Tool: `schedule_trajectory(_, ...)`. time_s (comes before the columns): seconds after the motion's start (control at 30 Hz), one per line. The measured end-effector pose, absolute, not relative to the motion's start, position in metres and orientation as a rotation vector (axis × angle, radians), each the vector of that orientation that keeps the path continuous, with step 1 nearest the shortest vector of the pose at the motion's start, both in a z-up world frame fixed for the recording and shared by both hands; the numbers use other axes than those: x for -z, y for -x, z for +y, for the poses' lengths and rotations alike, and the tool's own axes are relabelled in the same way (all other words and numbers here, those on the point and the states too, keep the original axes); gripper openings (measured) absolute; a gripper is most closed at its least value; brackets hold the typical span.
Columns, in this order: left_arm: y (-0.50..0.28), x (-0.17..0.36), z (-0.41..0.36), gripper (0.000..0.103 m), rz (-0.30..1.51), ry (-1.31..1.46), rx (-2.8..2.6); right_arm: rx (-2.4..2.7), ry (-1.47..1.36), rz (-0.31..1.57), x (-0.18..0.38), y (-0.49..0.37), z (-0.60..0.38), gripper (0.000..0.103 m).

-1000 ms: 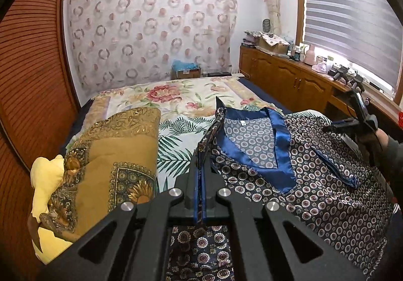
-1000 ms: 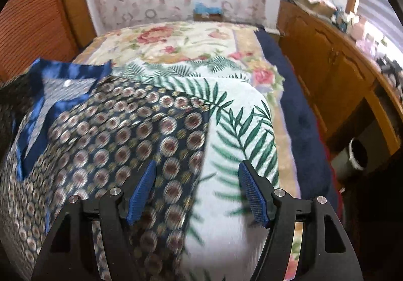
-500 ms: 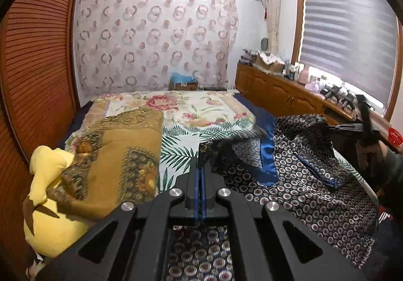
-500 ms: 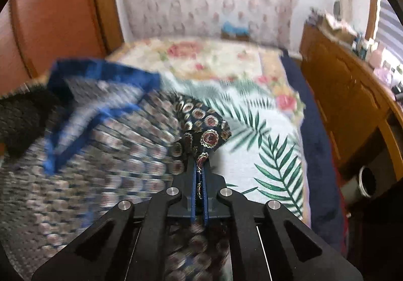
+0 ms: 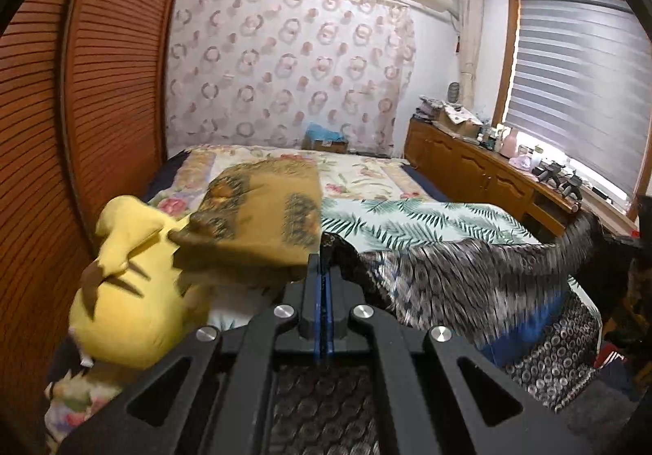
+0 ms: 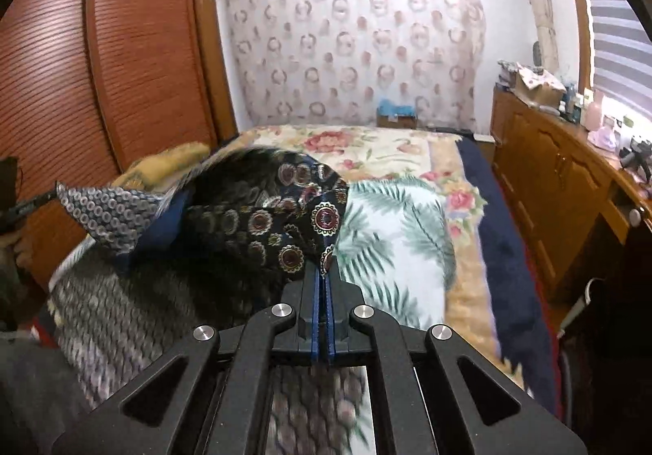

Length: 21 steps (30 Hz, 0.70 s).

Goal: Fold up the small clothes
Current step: 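Lift the robe hem with the right gripper while the left gripper holds the strap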

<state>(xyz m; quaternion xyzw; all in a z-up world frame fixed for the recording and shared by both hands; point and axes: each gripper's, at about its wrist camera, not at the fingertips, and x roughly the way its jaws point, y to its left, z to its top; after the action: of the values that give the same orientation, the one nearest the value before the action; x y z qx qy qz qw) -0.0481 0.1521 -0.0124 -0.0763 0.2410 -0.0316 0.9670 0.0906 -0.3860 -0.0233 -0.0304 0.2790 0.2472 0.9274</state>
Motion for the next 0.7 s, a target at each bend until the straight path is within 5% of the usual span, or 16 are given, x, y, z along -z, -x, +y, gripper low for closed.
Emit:
schedule_trajectory(0.23, 0.06, 0.008, 0.165, 0.023, 0.498, 0.109, 0.039, -0.488, 0.146, 0.736, 0.055, -0.07, -0.395, 0.002)
schedule_trajectory(0.5, 0.027, 0.013, 0.168, 0.034, 0.533, 0.115, 0.05, -0.445, 0.174, 0.697, 0.037, -0.068, -0.41, 0.047)
schedule_trajectory(0.7, -0.02, 0.048, 0.16, 0.034, 0.665, 0.102, 0.058, -0.391, 0.157, 0.691, 0.039, -0.096, -0.409, 0.06)
